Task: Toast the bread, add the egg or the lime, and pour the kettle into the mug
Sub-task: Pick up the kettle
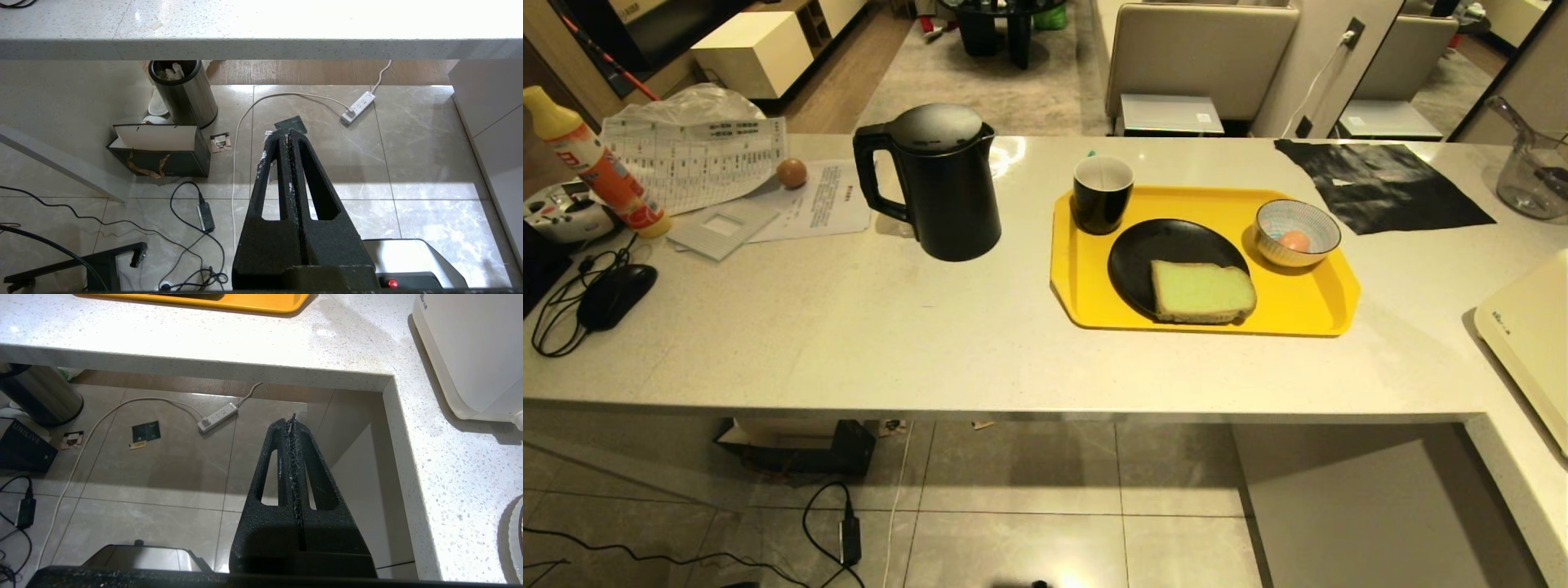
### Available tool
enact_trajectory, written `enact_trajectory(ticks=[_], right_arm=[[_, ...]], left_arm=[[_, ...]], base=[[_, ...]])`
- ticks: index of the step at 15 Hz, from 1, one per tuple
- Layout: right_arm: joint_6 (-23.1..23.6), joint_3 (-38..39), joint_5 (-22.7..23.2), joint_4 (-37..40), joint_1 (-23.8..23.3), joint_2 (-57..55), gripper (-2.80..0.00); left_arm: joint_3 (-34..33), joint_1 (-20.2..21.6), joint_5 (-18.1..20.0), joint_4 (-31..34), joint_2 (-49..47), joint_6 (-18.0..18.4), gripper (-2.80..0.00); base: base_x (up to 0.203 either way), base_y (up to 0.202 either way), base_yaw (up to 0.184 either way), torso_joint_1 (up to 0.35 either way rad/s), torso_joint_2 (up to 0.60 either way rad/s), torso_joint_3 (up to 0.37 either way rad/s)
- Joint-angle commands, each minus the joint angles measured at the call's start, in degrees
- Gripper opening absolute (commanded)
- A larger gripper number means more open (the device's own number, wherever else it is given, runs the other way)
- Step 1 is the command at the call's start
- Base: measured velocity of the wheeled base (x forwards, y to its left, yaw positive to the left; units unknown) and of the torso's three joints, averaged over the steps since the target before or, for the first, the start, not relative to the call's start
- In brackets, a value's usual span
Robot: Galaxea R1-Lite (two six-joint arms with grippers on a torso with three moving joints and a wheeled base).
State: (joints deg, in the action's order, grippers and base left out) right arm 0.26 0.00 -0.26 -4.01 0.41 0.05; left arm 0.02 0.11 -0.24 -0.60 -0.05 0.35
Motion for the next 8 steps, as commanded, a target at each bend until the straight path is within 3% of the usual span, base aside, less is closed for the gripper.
enact_trajectory(ticks=[1, 8], right_arm=[[0.09, 1.55, 0.0, 0.0, 0.02, -0.14, -2.8], [-0.2, 1.58, -0.09, -0.03, 0.02, -0.14, -2.8]], left_arm=[[-0.02, 0.0, -0.02, -0.02, -0.04, 0.0, -2.8], [-0.02, 0.07, -0.02, -0.02, -0.04, 0.0, -2.8]], base=[[0.0, 0.0, 0.0, 0.0, 0.0, 0.0], [0.0, 0.0, 0.0, 0.0, 0.0, 0.0]])
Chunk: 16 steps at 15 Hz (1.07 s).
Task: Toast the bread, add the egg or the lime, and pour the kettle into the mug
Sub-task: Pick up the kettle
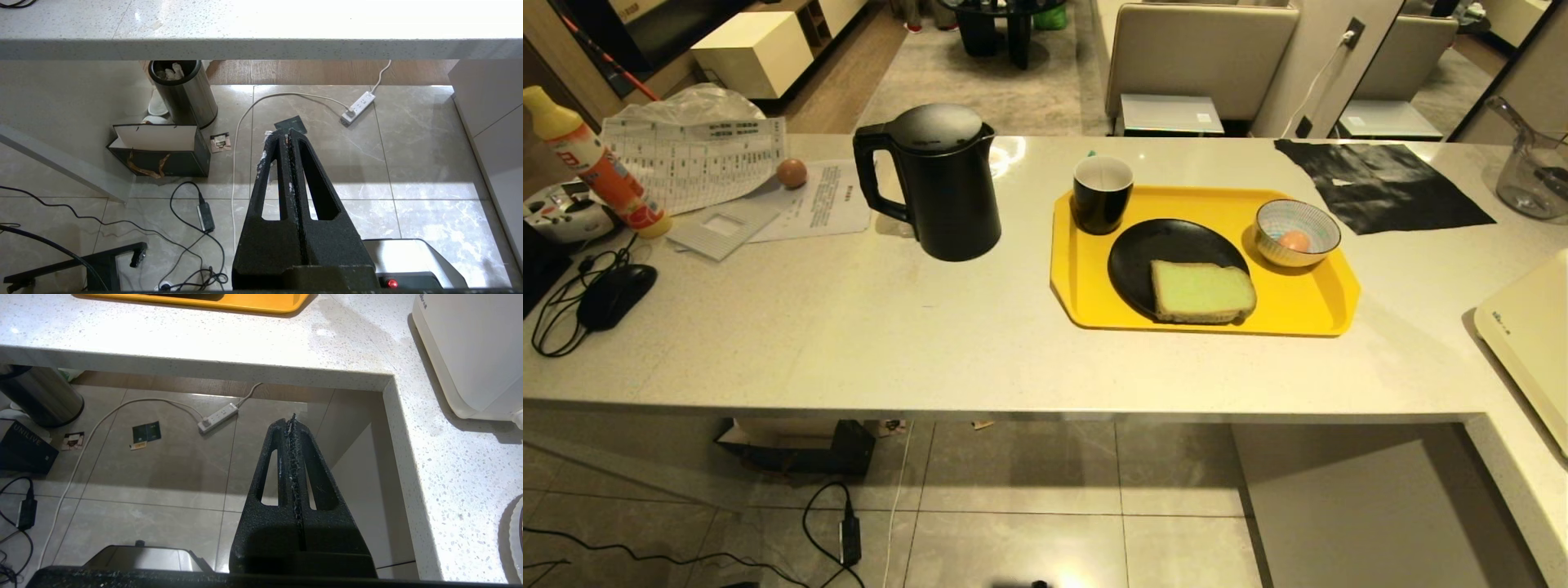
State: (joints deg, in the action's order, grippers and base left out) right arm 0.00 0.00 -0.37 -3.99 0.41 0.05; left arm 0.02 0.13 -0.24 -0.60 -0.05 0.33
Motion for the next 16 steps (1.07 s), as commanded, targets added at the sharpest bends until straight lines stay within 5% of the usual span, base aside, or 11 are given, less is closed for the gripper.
enact_trajectory(ticks=[1, 16], right_arm=[[0.0, 1.51, 0.01, -0.06, 0.02, -0.14, -2.8], [0.09, 1.58, 0.1, -0.06, 0.02, -0.14, -2.8]], left_arm=[[-0.02, 0.02, -0.02, -0.02, -0.04, 0.02, -2.8], [-0.02, 0.05, -0.02, -0.02, -0.04, -0.15, -2.8]], base=[[0.0, 0.0, 0.0, 0.0, 0.0, 0.0], [0.015, 0.0, 0.0, 0.0, 0.0, 0.0]])
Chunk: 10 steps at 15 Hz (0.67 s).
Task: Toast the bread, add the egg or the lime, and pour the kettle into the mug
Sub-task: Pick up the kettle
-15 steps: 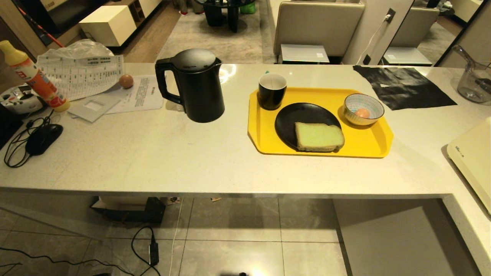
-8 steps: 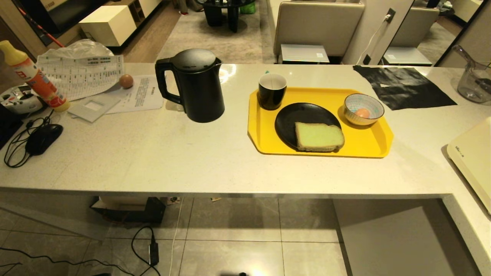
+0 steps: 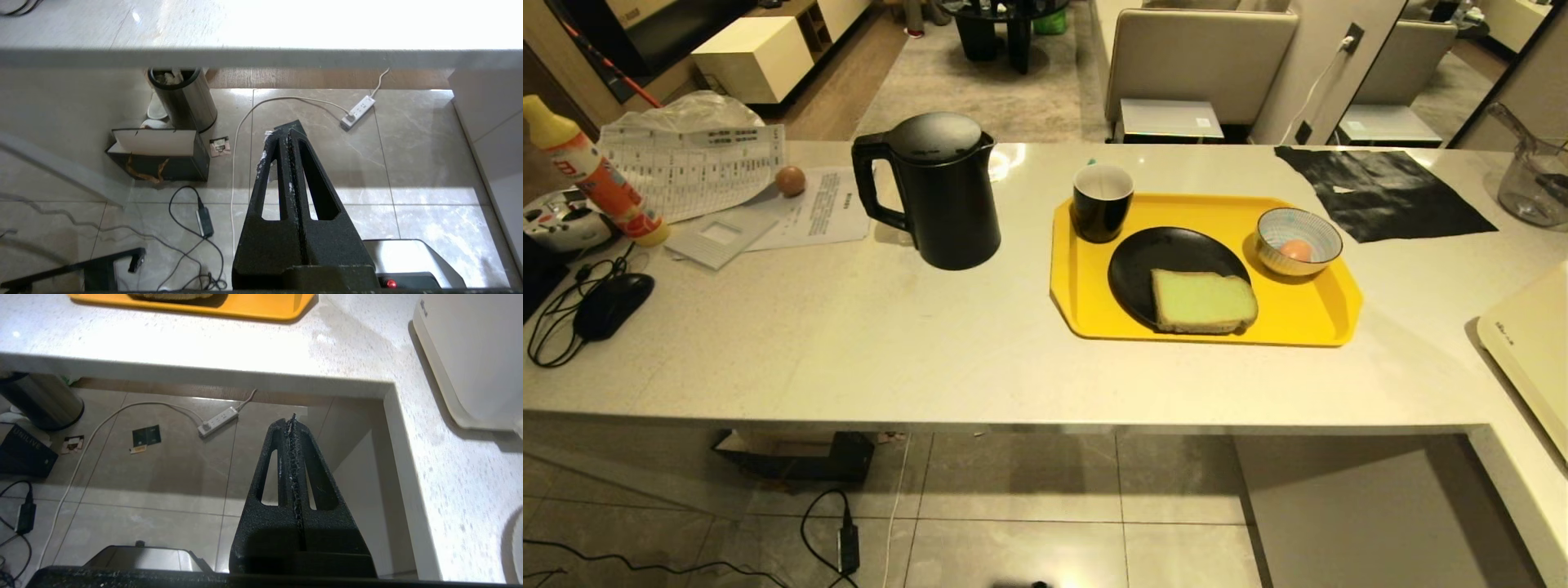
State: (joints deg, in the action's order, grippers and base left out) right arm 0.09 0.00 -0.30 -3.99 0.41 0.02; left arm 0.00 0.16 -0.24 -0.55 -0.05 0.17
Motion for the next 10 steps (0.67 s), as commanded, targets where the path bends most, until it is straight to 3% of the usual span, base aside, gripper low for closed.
enact_trajectory(ticks=[1, 7, 10], right_arm=[[0.0, 1.58, 0.04, -0.06, 0.02, -0.11, -2.8], [-0.09, 1.56, -0.05, -0.06, 0.02, -0.11, -2.8], [-0.09, 1.58, 0.04, -0.06, 0.02, -0.11, -2.8]], left_arm=[[0.0, 0.0, -0.02, 0.02, -0.04, 0.01, -2.8], [0.0, 0.02, -0.02, 0.02, -0.04, 0.01, -2.8], [0.0, -0.04, -0.02, 0.02, -0.04, 0.01, -2.8]], base=[[0.181, 0.0, -0.004, 0.008, 0.01, 0.002], [0.192, 0.0, 0.0, 0.007, 0.0, 0.0], [0.04, 0.0, 0.0, 0.005, 0.0, 0.0]])
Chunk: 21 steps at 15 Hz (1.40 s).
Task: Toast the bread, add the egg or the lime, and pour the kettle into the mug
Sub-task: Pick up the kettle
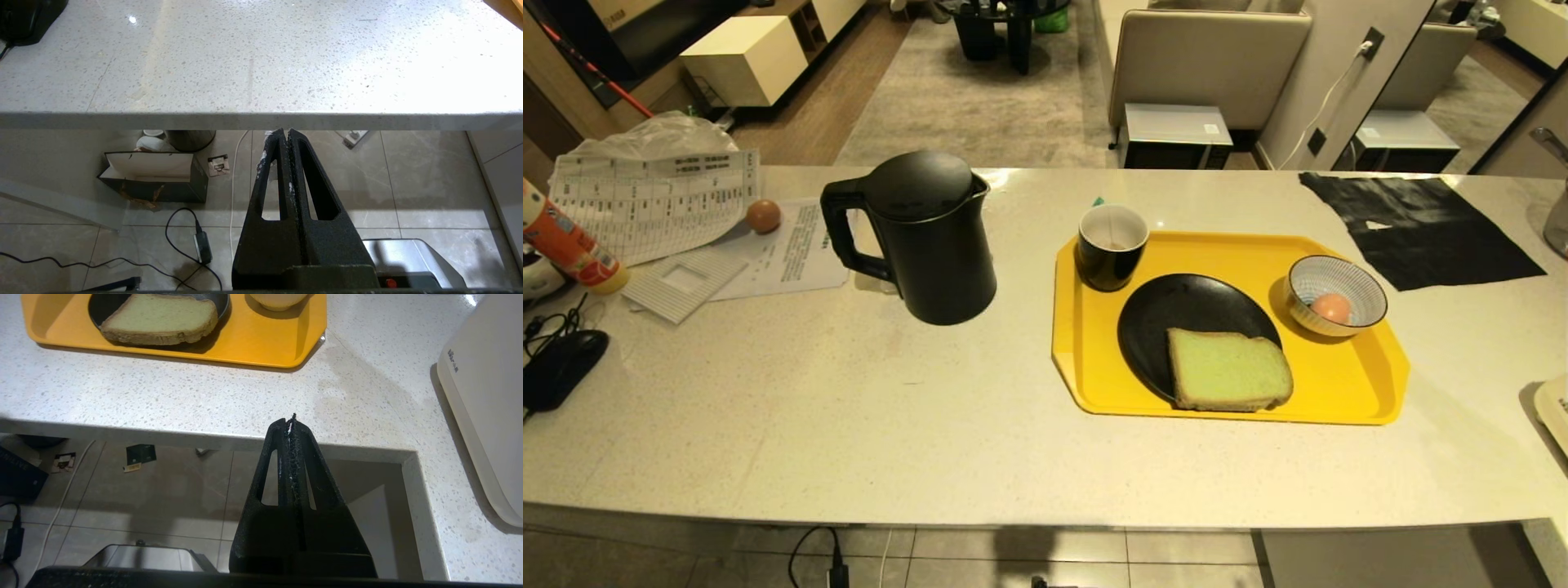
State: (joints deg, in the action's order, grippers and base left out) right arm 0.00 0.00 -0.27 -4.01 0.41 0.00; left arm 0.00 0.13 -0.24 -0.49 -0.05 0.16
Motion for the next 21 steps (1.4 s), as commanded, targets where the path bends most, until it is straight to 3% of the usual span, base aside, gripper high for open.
enact_trajectory(ticks=[1, 11, 14, 19, 21], right_arm=[[0.0, 1.57, 0.0, -0.03, 0.02, -0.09, -2.8], [0.0, 1.58, 0.0, -0.03, 0.02, -0.09, -2.8], [0.0, 1.55, 0.0, -0.03, 0.02, -0.13, -2.8], [0.0, 1.54, 0.0, -0.03, 0.02, -0.09, -2.8], [0.0, 1.58, 0.0, -0.03, 0.02, -0.09, -2.8]], left_arm=[[0.01, 0.02, -0.01, -0.04, -0.04, 0.02, -2.8], [0.67, -0.05, 0.2, 0.32, -0.04, 1.03, -2.8], [9.13, -0.05, 0.95, 4.53, -0.76, 1.89, -2.8], [29.54, -0.11, 1.78, 23.19, -7.32, 2.82, -2.8], [33.33, -0.47, 1.84, 24.7, -13.04, 2.93, -2.8]], base=[[0.0, 0.0, 0.0, 0.0, 0.0, 0.0], [0.0, 0.0, 0.0, 0.0, 0.0, 0.0], [0.0, 0.0, 0.0, 0.0, 0.0, 0.0], [0.0, 0.0, 0.0, 0.0, 0.0, 0.0], [0.0, 0.0, 0.0, 0.0, 0.0, 0.0]])
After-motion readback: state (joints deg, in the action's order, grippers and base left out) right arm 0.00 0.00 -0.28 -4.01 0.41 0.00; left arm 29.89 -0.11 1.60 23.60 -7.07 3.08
